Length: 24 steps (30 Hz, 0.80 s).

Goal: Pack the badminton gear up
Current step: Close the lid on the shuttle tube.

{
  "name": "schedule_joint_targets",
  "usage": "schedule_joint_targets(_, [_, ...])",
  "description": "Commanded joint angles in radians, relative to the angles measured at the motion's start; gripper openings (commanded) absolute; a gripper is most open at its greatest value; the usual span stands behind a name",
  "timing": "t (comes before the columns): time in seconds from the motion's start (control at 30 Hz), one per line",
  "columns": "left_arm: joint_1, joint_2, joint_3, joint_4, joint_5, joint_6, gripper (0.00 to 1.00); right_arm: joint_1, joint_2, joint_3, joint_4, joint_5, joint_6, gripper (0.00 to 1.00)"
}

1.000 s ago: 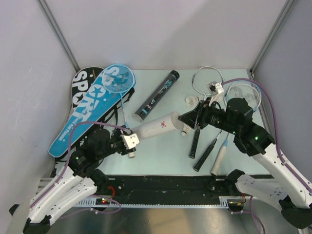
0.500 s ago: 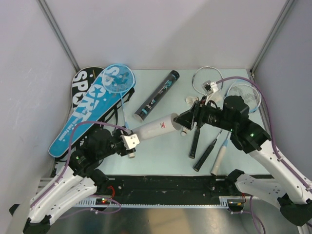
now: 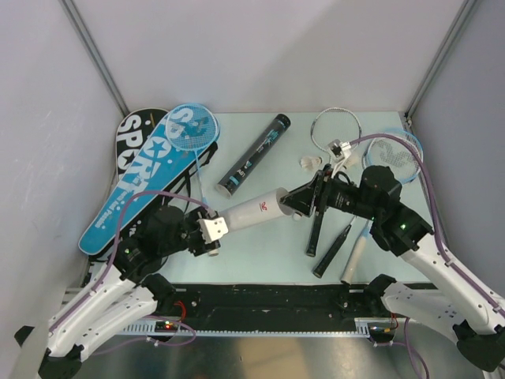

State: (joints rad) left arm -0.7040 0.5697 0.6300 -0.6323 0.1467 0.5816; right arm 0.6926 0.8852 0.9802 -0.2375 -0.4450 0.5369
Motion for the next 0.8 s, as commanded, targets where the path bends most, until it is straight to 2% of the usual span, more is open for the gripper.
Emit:
schedule_joint_targets(0.0, [-0.010,-0.043,0.106,0.308,0.116,-0.110,0.42,0.033,-0.016,-0.088,-0.007,0.017,0.089,0.47])
schedule_joint_targets(0.17, [-0.009,-0.069,0.096,0.342,0.144,-0.159,0.42,0.056,-0.086,-0.211,0.160,0.012,0.208,0.46])
schedule_joint_targets(0.3, [-0.010,-0.063,0.100,0.352,0.152,-0.173,0.42,0.065,-0.068,-0.229,0.175,0.005,0.220,0.39])
schedule_joint_targets(0.53, [-0.010,-0.058,0.094,0.367,0.140,-0.189,0.42,0.040,-0.089,-0.230,0.200,-0.002,0.255,0.32])
schedule_joint_targets(0.77, [-0.009,-0.028,0.094,0.376,0.072,-0.279,0.44,-0.128,-0.228,-0.226,0.224,0.072,0.302,0.57])
